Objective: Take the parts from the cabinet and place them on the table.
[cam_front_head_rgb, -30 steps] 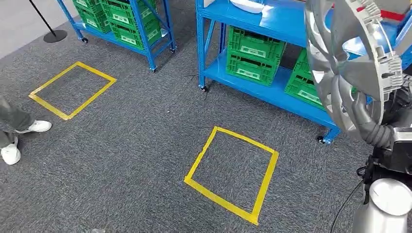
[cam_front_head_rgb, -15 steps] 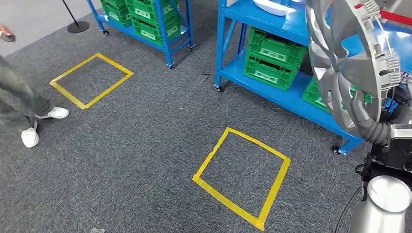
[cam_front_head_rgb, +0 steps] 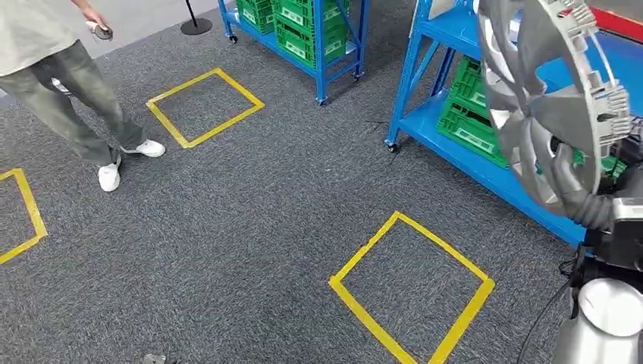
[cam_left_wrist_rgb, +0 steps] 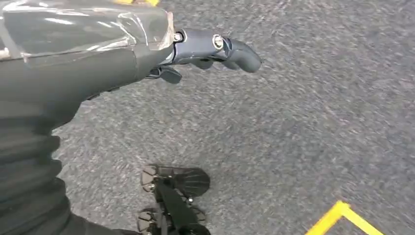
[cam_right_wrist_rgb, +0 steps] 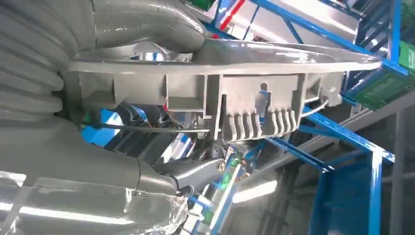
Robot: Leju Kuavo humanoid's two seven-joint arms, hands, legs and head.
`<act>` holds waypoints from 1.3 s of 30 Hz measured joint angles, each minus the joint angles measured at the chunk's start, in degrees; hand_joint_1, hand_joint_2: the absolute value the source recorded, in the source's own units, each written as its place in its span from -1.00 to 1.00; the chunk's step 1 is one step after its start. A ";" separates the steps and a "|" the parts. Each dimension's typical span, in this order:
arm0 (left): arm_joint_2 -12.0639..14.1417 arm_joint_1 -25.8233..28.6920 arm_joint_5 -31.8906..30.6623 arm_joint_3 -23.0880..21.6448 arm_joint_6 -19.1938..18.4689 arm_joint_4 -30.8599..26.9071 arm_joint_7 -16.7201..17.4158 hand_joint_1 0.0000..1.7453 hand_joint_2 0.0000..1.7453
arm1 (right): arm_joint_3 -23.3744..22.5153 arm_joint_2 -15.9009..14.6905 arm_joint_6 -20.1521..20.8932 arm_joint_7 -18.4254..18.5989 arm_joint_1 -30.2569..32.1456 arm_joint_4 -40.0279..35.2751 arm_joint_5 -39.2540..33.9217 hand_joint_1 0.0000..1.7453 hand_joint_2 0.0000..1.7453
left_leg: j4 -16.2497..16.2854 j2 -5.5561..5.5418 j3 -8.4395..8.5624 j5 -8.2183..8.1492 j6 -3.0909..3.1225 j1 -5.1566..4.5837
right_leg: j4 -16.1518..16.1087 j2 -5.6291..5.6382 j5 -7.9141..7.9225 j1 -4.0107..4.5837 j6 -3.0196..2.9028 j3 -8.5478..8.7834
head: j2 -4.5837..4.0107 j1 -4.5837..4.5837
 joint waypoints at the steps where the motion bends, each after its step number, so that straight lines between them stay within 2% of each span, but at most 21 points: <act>1: 0.26 0.14 0.00 0.02 0.04 0.00 0.00 -1.00 1.00 | -0.04 0.02 0.00 0.02 -0.10 0.02 0.00 0.96 1.00 | 0.63 1.26 -0.17 -0.41 -0.31 -0.02 | -0.14 -0.53 0.07 -0.46 -0.25 0.20 | 0.00 0.00; 3: 0.09 0.00 0.00 0.02 0.07 0.00 -0.02 -1.00 1.00 | -0.09 0.07 0.00 0.02 -0.10 -0.02 0.02 0.96 1.00 | 5.85 5.99 -2.69 -3.40 -1.21 0.02 | -0.15 -1.25 -0.15 -0.28 -0.94 0.48 | 0.00 -0.64; 5: 0.09 -0.17 0.00 0.00 0.07 0.00 -0.02 -1.00 1.00 | -0.15 0.07 0.00 0.00 -0.11 -0.02 0.00 0.96 1.00 | 15.70 7.33 -7.67 -7.41 -1.56 0.59 | -0.14 -2.13 -0.28 0.05 -1.14 0.48 | 0.00 -0.57; 7: 0.07 -0.15 0.00 0.00 0.07 0.04 -0.02 -1.00 1.00 | -0.11 0.17 0.00 0.02 -0.03 0.00 0.02 0.96 1.00 | 19.12 7.33 -9.81 -7.53 -1.54 0.81 | -0.14 -3.13 -0.43 0.30 -1.30 0.54 | 0.00 -0.59; 8: 0.04 -0.13 0.02 0.00 0.09 0.04 -0.02 -1.00 1.00 | -0.09 0.17 0.00 0.02 -0.03 0.00 0.02 0.96 1.00 | 16.55 7.34 -8.76 -5.83 -1.33 0.79 | -0.14 -3.57 -0.50 0.47 -1.36 0.59 | 0.00 -0.59; 10: 0.11 -0.13 0.02 0.02 0.22 0.04 -0.13 -1.00 1.00 | -0.09 0.17 0.00 -0.02 -0.10 0.00 0.04 0.96 1.00 | 5.85 8.29 -3.35 -1.03 -0.08 0.30 | -0.19 -4.51 -0.70 0.73 -1.32 0.80 | 0.00 -0.57; 11: 0.31 -0.19 0.07 0.02 0.28 0.02 -0.28 -1.00 1.00 | -0.09 0.17 0.00 -0.04 -0.24 0.00 0.07 0.96 1.00 | 0.93 11.24 -0.70 -0.19 1.08 -0.76 | -0.23 -4.92 -0.74 0.74 -1.36 0.96 | 0.00 -0.57; 12: 0.55 -0.29 0.11 0.02 0.42 0.04 -0.37 -1.00 1.00 | -0.09 0.20 0.00 -0.09 -0.27 0.04 0.07 0.96 1.00 | 0.73 12.26 -0.58 -0.77 1.43 -1.00 | -0.40 -5.44 -0.88 1.05 -1.05 0.92 | 0.00 -0.39; 15: 0.63 -0.43 0.37 0.00 0.66 0.09 -1.33 -1.00 1.00 | -0.02 0.17 0.00 -0.13 -0.34 0.44 0.17 0.96 1.00 | 0.16 10.58 -0.70 -0.61 1.66 -1.39 | -0.78 -7.11 -1.02 0.71 -0.57 1.23 | 0.00 -0.79; 16: 0.77 -0.53 0.55 -0.02 0.63 0.11 -1.68 -1.00 1.00 | -0.02 0.11 -0.06 -0.13 -0.33 0.44 0.17 0.96 1.00 | -1.19 9.69 0.62 -0.11 1.92 -1.32 | -1.38 -7.70 -1.08 1.09 -0.14 1.77 | 0.00 -0.77; 19: 0.68 -0.79 0.85 -0.11 0.68 0.39 -3.02 -1.00 1.00 | -0.09 -0.35 -0.20 -0.28 -0.43 0.59 0.06 0.96 1.00 | -2.96 7.83 1.97 1.25 2.00 -0.42 | 7.00 -2.26 -4.69 0.62 -0.77 -1.90 | 0.00 -0.28; 21: 0.46 -0.92 1.79 -0.28 0.83 0.63 -4.28 -1.00 1.00 | -0.11 -0.57 -0.24 -0.33 -0.33 0.65 0.07 0.96 1.00 | -2.91 6.00 1.98 1.20 1.97 -0.42 | 15.49 -1.49 -7.07 0.41 -0.58 -6.72 | 0.00 -0.13; 22: 0.39 -0.91 2.21 -0.26 0.79 0.72 -4.90 -1.00 1.00 | -0.11 -0.66 -0.24 -0.33 -0.23 0.74 0.09 0.96 1.00 | -2.84 5.21 1.99 1.17 1.93 -0.41 | 16.52 -1.48 -6.81 0.35 -0.17 -7.79 | 0.00 -0.07; 23: 0.22 -0.89 2.84 -0.26 0.38 0.85 -5.72 -1.00 1.00 | -0.13 -0.78 -0.26 -0.31 -0.04 0.79 0.09 0.96 1.00 | -2.73 4.30 2.04 1.09 1.82 -0.32 | 14.55 -1.47 -5.39 0.15 0.54 -7.35 | 0.00 -0.09; 26: 0.22 -0.65 4.00 -0.24 -2.63 1.36 -7.08 -1.00 1.00 | -0.20 -1.40 -0.26 -0.85 0.05 0.81 -0.35 0.96 1.00 | -0.82 1.97 1.48 0.06 0.42 0.06 | -0.18 0.12 1.15 -1.11 2.81 -1.29 | 0.00 -0.02; 28: 0.61 -0.60 4.11 -0.24 -2.58 1.53 -7.63 -1.00 1.00 | -0.13 -1.53 -0.31 -1.29 -0.05 1.22 -0.61 0.96 1.00 | 0.19 1.01 0.57 -0.48 -0.11 -0.12 | 0.59 0.75 0.99 -0.55 1.08 -1.37 | 0.00 -0.05; 31: 0.66 -0.03 3.41 -0.24 -0.30 1.84 -7.91 -1.00 1.00 | 0.11 -1.53 -0.31 -1.22 -0.08 1.55 -0.48 0.96 1.00 | 0.38 0.31 0.04 -0.51 -0.54 0.37 | 0.52 -0.30 1.06 -0.67 -0.03 -1.52 | 0.00 0.02; 33: 0.66 0.14 3.19 -0.26 0.72 1.92 -7.91 -1.00 1.00 | 0.13 -1.53 -0.35 -1.22 -0.14 1.70 -0.48 0.96 1.00 | 3.03 4.46 -1.21 -2.23 -1.19 0.21 | 0.43 -0.86 0.94 -0.47 -0.58 -1.20 | 0.00 -0.24; 35: 0.72 -0.09 3.06 -0.28 0.85 1.92 -7.91 -1.00 1.00 | 0.15 -1.60 -0.44 -1.25 -0.39 1.70 -0.48 0.96 1.00 | 11.65 7.16 -5.45 -6.25 -1.64 0.67 | 0.46 -1.50 0.84 -0.04 -0.76 -1.20 | 0.00 -0.42; 37: 0.68 -0.10 2.88 -0.39 0.85 1.97 -7.91 -1.00 1.00 | 0.24 -1.62 -0.48 -1.25 -0.41 1.83 -0.50 0.96 1.00 | 18.91 7.41 -9.36 -8.22 -1.55 0.79 | 0.47 -2.54 0.64 0.39 -1.02 -1.19 | 0.00 -0.46; 39: 0.68 -0.07 2.80 -0.44 0.74 1.99 -7.91 -1.00 1.00 | 0.37 -1.62 -0.50 -1.25 -0.41 2.03 -0.50 0.96 1.00 | 16.91 7.36 -8.69 -6.53 -1.05 0.70 | 0.45 -3.22 0.54 0.66 -1.15 -1.11 | 0.00 -0.48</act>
